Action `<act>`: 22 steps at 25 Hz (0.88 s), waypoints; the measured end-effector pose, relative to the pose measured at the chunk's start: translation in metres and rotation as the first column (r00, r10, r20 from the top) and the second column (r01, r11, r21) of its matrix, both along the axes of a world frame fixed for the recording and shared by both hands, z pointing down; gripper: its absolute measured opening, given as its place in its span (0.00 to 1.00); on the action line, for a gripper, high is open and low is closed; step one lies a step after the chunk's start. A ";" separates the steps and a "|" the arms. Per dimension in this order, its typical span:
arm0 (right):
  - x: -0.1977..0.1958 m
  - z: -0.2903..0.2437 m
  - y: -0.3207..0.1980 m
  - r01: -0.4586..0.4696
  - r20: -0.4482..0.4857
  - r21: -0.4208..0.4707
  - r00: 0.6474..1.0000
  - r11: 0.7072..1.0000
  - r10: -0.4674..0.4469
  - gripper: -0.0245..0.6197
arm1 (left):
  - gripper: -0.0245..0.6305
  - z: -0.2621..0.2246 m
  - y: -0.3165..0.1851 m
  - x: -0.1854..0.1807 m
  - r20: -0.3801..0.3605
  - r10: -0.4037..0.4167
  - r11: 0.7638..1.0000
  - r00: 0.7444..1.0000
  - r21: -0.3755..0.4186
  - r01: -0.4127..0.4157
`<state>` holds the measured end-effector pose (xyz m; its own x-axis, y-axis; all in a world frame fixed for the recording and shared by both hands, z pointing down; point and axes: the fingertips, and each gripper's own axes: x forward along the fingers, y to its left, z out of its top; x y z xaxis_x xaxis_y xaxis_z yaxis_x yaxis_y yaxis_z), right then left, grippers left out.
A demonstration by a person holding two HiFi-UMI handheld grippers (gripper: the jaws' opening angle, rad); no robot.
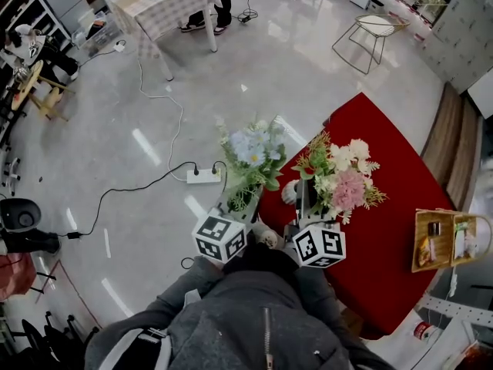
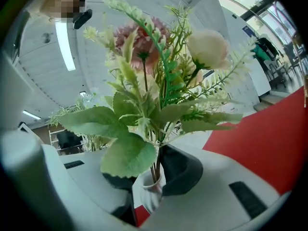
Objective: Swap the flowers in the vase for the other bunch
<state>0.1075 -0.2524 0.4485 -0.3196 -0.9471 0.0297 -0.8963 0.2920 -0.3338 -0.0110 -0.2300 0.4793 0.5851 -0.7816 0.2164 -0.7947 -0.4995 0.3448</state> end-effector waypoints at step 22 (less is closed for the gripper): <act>0.015 -0.013 0.006 -0.057 -0.012 0.018 0.998 0.998 0.057 0.09 | 0.09 -0.008 -0.006 0.006 -0.005 0.055 0.998 0.998 0.029 -0.055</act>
<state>0.1220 -0.2463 0.4350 -0.2648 -0.9642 0.0170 -0.9158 0.2459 -0.3175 -0.0050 -0.2364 0.4712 0.6289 -0.7537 0.1908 -0.7635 -0.5524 0.3345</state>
